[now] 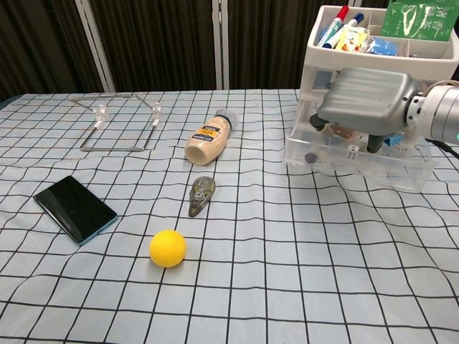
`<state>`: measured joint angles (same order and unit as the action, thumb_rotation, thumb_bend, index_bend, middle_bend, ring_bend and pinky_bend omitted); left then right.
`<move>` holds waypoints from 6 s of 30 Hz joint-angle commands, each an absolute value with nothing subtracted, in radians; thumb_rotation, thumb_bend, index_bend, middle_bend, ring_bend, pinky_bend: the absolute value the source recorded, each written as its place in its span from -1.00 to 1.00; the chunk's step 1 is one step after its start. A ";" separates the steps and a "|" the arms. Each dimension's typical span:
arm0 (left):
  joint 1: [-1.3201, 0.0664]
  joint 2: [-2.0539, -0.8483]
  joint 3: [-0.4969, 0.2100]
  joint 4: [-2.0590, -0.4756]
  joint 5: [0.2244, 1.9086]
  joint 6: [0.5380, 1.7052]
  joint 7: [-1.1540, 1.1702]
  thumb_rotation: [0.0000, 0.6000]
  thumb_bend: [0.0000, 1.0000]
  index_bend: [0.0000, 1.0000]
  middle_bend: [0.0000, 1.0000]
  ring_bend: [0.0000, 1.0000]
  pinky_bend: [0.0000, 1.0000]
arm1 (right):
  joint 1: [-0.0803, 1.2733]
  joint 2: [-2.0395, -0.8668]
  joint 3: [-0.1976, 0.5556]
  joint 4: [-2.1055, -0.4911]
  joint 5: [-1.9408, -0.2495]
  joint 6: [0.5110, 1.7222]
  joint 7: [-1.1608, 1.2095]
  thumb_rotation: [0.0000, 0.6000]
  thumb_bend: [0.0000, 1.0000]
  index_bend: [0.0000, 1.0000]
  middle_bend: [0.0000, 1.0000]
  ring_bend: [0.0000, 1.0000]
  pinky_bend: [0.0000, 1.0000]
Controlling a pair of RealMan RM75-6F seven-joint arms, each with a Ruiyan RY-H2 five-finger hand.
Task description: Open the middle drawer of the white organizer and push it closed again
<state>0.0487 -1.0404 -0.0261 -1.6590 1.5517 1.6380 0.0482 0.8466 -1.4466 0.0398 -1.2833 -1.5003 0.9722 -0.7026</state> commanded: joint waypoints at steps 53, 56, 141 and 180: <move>0.050 -1.035 -0.021 -1.661 1.558 1.641 0.038 1.00 -0.79 -1.00 -1.00 -1.00 -1.00 | 0.830 -1.530 0.023 -1.095 -1.602 0.993 -0.599 1.00 -0.99 0.18 1.00 1.00 0.56; 0.051 -1.034 -0.020 -1.662 1.562 1.641 0.035 1.00 -0.79 -1.00 -1.00 -1.00 -1.00 | 0.830 -1.533 0.023 -1.091 -1.604 0.991 -0.598 1.00 -0.93 0.20 1.00 1.00 0.56; 0.090 -1.016 0.013 -1.656 1.667 1.734 -0.025 1.00 -0.79 -1.00 -1.00 -1.00 -1.00 | 0.522 -1.097 0.061 -1.490 -1.597 1.366 -0.627 1.00 -0.55 0.30 1.00 1.00 0.55; 0.083 -1.026 0.017 -1.661 1.668 1.711 0.008 1.00 -0.79 -1.00 -1.00 -1.00 -1.00 | 0.319 -1.341 0.043 -0.940 -1.531 1.449 -0.142 1.00 -0.83 -0.08 1.00 0.95 0.48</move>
